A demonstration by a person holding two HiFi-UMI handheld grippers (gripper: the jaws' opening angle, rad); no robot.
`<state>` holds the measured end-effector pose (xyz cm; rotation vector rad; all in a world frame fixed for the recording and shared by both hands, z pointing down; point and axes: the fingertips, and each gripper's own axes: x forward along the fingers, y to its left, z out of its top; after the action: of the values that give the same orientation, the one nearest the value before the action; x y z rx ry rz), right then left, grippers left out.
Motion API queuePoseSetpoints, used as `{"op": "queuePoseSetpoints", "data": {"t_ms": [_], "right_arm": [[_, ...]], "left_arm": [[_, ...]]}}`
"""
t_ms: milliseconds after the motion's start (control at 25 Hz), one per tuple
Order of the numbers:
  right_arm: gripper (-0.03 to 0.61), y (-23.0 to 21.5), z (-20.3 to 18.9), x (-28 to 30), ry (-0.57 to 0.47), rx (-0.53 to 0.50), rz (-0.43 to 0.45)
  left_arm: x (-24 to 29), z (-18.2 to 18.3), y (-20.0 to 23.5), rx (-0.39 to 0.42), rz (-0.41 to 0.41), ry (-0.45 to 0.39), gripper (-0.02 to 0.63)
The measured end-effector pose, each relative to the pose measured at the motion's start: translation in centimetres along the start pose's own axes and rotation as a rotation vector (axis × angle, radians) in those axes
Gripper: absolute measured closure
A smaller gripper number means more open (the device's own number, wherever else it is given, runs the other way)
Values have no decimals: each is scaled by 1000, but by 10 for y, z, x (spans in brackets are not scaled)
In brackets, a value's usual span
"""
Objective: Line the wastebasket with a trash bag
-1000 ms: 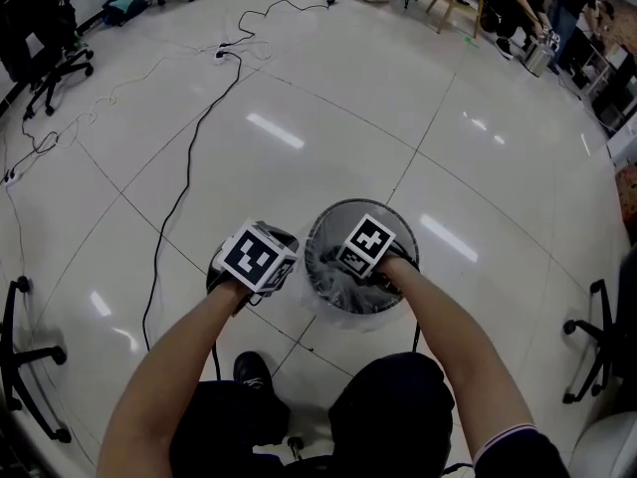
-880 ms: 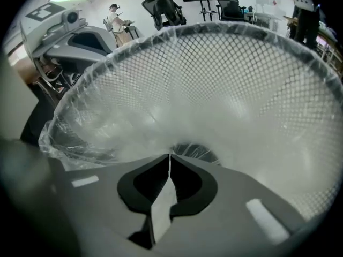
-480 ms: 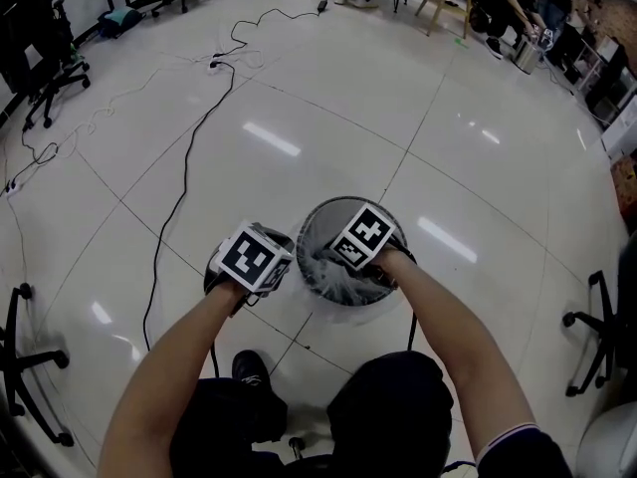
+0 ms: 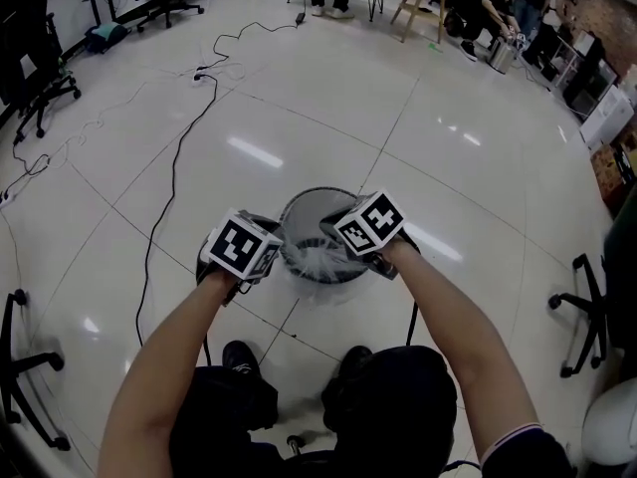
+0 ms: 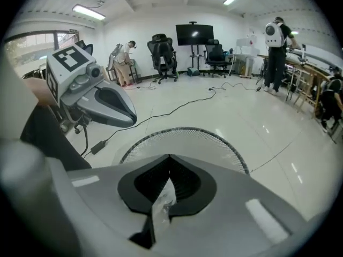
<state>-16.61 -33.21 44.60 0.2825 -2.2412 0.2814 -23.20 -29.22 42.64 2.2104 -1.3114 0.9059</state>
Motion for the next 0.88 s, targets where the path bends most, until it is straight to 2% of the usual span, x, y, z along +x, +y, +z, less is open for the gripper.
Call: {"op": "queuePoseSetpoints", "data": {"t_ms": [240,520,680,880], "right_arm": [[577,9,14,-64,-184,34,-98],[577,26,36,-133,-377,31,-188],[577,35,40,-163,-512,71,-209],[577,40,35,-182,-632,47,-232]], "left_arm": [[-26,29,-28,16,26,-113,601],[-62,71,-59,44,64,-295,601],[-79,93,-72,88,68,-380,601],[-97,111,-86,133,59,-502,601]]}}
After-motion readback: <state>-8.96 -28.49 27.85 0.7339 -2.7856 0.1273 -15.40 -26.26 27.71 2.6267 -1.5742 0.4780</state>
